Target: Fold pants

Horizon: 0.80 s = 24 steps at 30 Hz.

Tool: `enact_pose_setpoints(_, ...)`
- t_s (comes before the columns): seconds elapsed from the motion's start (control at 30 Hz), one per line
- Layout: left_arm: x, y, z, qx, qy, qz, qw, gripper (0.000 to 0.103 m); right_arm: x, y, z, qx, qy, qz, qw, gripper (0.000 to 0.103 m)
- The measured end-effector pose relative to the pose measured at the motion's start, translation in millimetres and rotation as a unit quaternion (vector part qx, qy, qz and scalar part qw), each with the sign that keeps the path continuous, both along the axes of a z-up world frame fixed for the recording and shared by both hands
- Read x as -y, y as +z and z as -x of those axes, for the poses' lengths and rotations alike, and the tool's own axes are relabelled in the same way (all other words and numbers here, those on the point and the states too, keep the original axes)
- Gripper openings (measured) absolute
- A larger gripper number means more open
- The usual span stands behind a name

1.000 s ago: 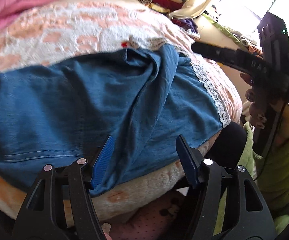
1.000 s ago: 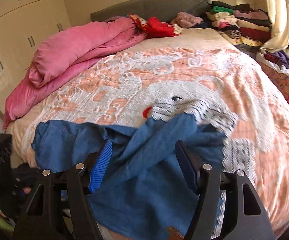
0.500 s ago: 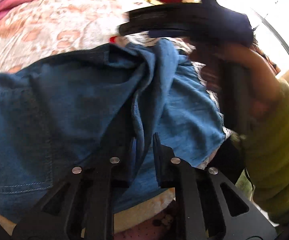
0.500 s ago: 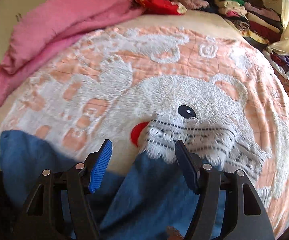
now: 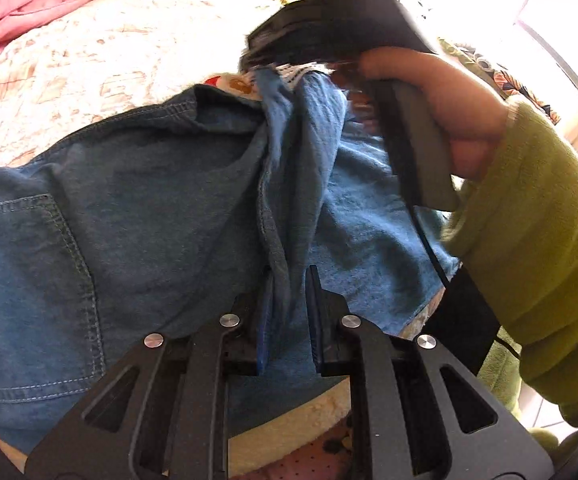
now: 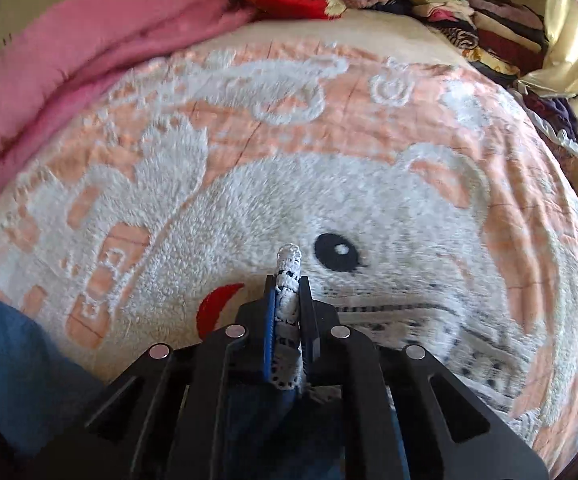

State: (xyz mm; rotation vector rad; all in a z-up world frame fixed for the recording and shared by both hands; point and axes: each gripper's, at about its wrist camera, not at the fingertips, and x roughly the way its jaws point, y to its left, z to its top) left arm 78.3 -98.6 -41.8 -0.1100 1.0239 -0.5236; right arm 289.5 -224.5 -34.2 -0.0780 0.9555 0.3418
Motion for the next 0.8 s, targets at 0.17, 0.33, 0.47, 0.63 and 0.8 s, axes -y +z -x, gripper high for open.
enact_pose_setpoints(0.17,-2,6,4,0.020,0.006,-0.021,0.9995,0.015,47,35,28,0.024,-0.027,-0.066,0.997,0.009)
enact_pose_setpoints(0.33,-5,11,4,0.044,0.015,-0.046,0.9979,0.024,98,68,68,0.055,-0.055,-0.120,0.990,0.009)
enact_pose_setpoints(0.47,-13,16,8,0.075,0.010,-0.066,0.9949,0.000,142,85,112,0.067,-0.080,-0.159,0.982,0.009)
enact_pose_setpoints(0.63,-14,32,24,0.113,-0.008,-0.085,0.9900,0.000,172,81,167,0.057,-0.102,-0.184,0.976,0.009)
enact_pose_setpoints(0.8,-5,22,32,0.113,-0.023,-0.100,0.9883,0.000,192,46,213,0.015,-0.132,-0.195,0.972,0.009)
